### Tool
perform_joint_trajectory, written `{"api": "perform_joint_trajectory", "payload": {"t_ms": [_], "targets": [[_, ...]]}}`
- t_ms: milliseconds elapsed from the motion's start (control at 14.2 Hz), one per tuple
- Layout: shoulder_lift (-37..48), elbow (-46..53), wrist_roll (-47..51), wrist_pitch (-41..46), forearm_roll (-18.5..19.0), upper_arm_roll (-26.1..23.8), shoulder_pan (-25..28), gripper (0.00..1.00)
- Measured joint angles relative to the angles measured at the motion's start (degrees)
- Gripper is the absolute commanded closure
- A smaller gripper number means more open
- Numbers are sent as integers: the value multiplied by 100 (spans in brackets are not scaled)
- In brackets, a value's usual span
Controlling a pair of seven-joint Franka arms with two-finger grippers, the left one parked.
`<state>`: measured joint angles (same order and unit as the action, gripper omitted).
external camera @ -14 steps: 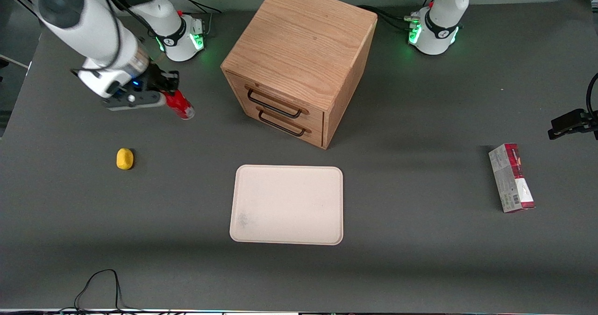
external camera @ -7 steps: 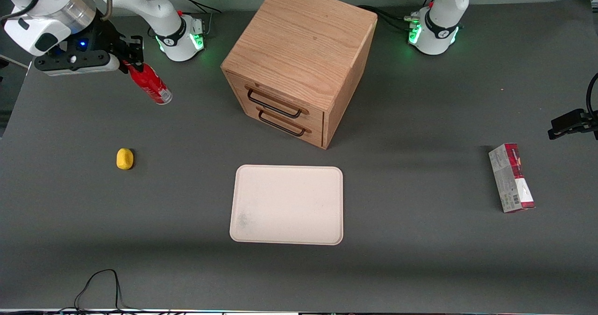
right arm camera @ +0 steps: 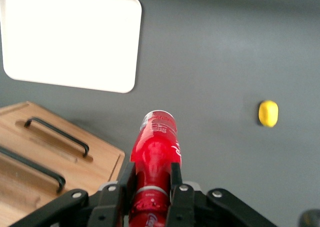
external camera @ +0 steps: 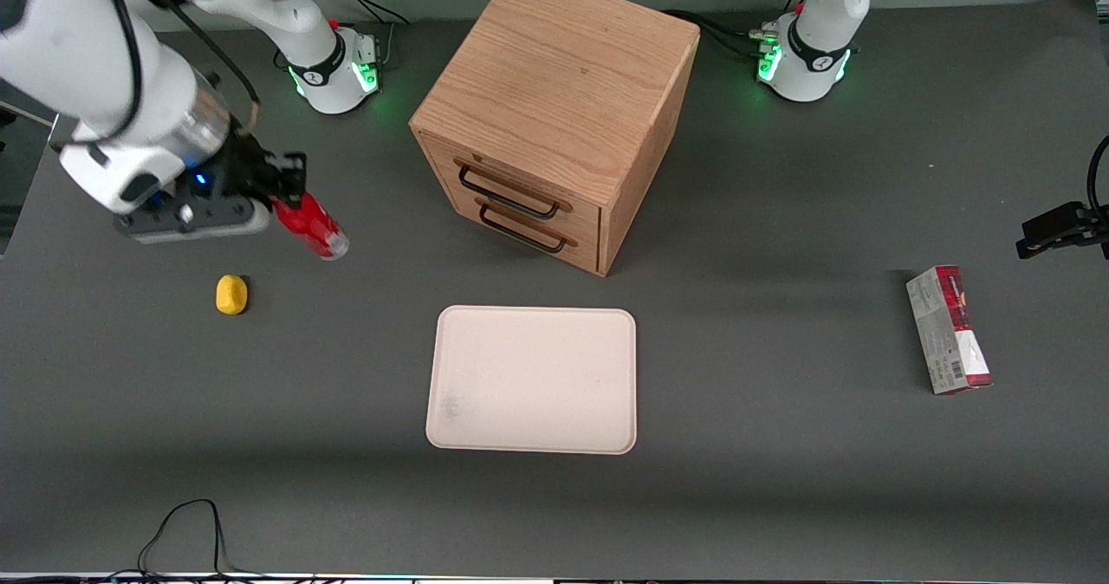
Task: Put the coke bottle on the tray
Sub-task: 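Lift the red bottle and carry it toward the white tray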
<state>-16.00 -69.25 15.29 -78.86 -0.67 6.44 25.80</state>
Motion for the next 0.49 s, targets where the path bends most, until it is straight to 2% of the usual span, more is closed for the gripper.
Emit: {"api": "perform_joint_trajectory", "payload": {"t_ms": [492], "targets": [[-1725,2123,-5,102,-60,-204,-35,100]]}}
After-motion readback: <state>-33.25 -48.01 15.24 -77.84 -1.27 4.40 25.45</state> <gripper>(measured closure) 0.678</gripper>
